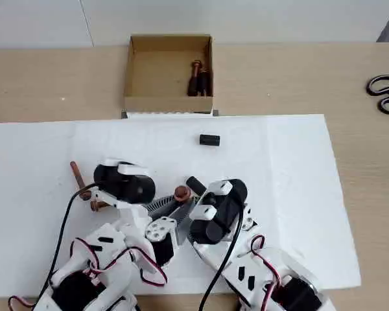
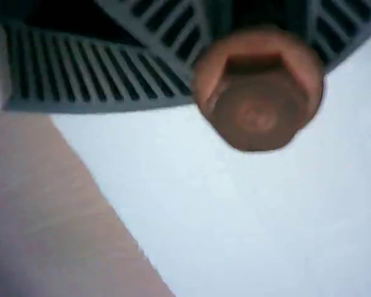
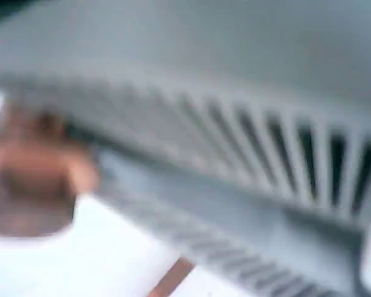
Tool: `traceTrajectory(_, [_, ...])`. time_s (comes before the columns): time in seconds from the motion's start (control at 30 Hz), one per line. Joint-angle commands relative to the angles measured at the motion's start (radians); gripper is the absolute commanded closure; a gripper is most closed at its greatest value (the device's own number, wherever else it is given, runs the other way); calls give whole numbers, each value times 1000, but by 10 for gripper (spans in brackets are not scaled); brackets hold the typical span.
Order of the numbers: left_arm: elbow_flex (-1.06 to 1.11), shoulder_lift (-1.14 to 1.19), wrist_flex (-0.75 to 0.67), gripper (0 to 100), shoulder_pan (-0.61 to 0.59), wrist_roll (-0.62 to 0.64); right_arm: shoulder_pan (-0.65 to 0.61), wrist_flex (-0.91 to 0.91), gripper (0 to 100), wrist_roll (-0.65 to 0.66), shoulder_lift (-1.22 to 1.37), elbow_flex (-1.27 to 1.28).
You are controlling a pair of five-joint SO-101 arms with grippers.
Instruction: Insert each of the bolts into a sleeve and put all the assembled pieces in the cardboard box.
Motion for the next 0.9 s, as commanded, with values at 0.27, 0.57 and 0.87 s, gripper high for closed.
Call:
traceTrajectory(0.27, [-5,-8,41,945,11,-29,18,-24,996,9,-8,-41])
traceTrajectory(0.57, [-7,-3,48,786,11,-37,18,-21,996,9,-8,-41])
traceTrajectory(0.87, [-56,-3,84,787,8,-71,19,-16,996,9,-8,-37])
